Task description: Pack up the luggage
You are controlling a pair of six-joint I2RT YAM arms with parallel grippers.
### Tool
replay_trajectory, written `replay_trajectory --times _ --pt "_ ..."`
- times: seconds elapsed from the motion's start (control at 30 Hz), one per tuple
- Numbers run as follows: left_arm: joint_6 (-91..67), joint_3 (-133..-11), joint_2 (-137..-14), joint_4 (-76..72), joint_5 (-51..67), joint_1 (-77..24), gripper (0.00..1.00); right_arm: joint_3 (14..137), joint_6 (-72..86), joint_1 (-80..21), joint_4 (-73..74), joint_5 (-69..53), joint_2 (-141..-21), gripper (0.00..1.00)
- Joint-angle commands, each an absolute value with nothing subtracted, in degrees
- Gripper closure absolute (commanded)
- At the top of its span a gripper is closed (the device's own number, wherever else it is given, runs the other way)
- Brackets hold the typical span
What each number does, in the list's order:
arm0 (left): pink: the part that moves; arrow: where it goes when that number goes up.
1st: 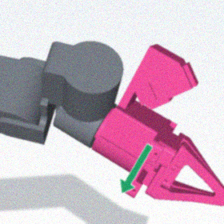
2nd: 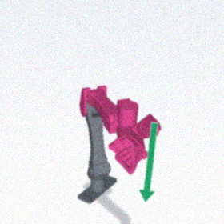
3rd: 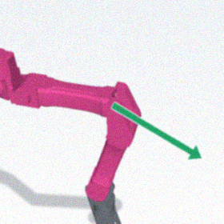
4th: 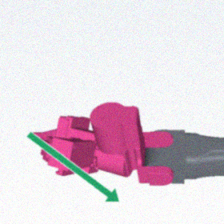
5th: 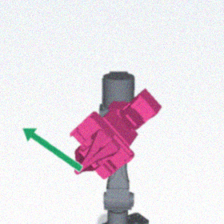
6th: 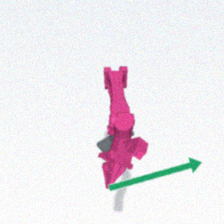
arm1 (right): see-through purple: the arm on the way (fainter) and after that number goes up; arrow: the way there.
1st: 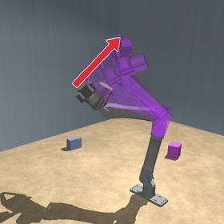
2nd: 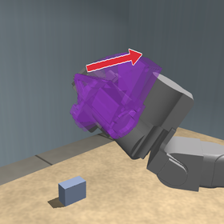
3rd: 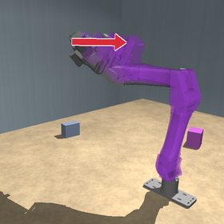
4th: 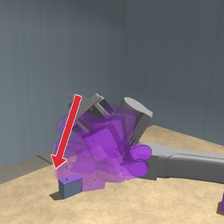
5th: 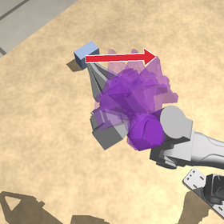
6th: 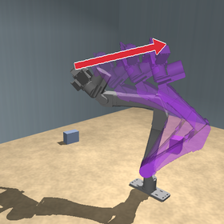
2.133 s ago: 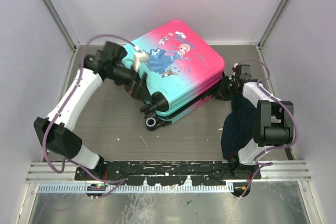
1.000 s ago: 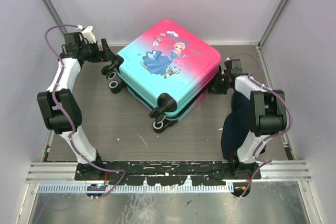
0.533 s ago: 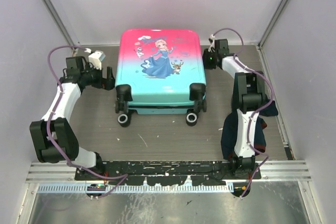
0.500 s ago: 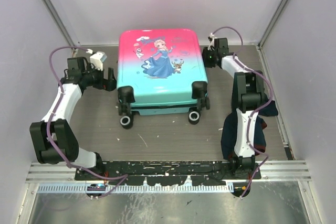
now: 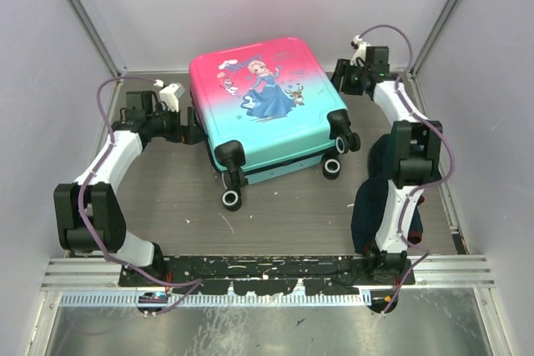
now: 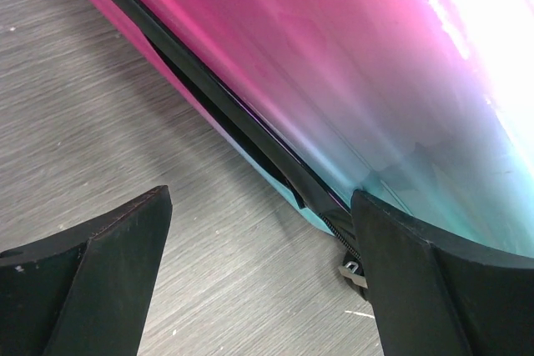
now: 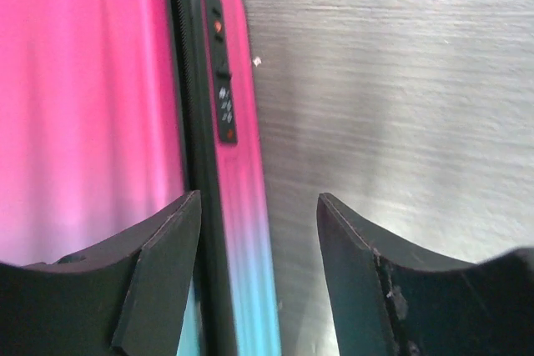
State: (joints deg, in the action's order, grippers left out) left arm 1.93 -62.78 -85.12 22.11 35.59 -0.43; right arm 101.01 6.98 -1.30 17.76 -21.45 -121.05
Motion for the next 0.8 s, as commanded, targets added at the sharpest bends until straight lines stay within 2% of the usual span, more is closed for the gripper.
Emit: replay_trajectory --times 0.0,0.2,0.27,0.4,0.47,0.63,0.77 --pt "-1.57 -62.69 -85.97 14.55 41.31 -5.62 0.08 99.29 4.5 3.4 26.32 -28.28 -108.81 0.37" --pt "-1.94 -61.6 -83.02 16.95 41.97 -2.83 0.07 90.11 1.49 7.45 34.43 -31.7 -96.28 0.35" --pt "-0.08 -63.0 -83.3 19.72 42.57 -2.64 0.08 89.56 1.5 8.03 36.01 -32.76 -93.23 0.27" --pt "1.41 -62.52 -83.18 20.55 43.51 -3.17 0.09 93.18 1.22 8.08 40.42 -35.15 -90.03 0.07" --pt "1.31 -62.09 -82.97 20.72 42.58 -3.34 0.09 94.57 -0.1 7.71 45.83 -36.64 -88.96 0.01" --pt "-0.64 -60.43 -82.52 18.46 41.38 -3.34 0.1 90.2 -7.68 4.36 54.46 -30.28 -85.17 0.01" --pt "-2.41 -59.54 -82.45 16.98 41.32 -3.36 0.1 85.12 -10.11 0.25 54.06 -22.54 -83.93 0.01"
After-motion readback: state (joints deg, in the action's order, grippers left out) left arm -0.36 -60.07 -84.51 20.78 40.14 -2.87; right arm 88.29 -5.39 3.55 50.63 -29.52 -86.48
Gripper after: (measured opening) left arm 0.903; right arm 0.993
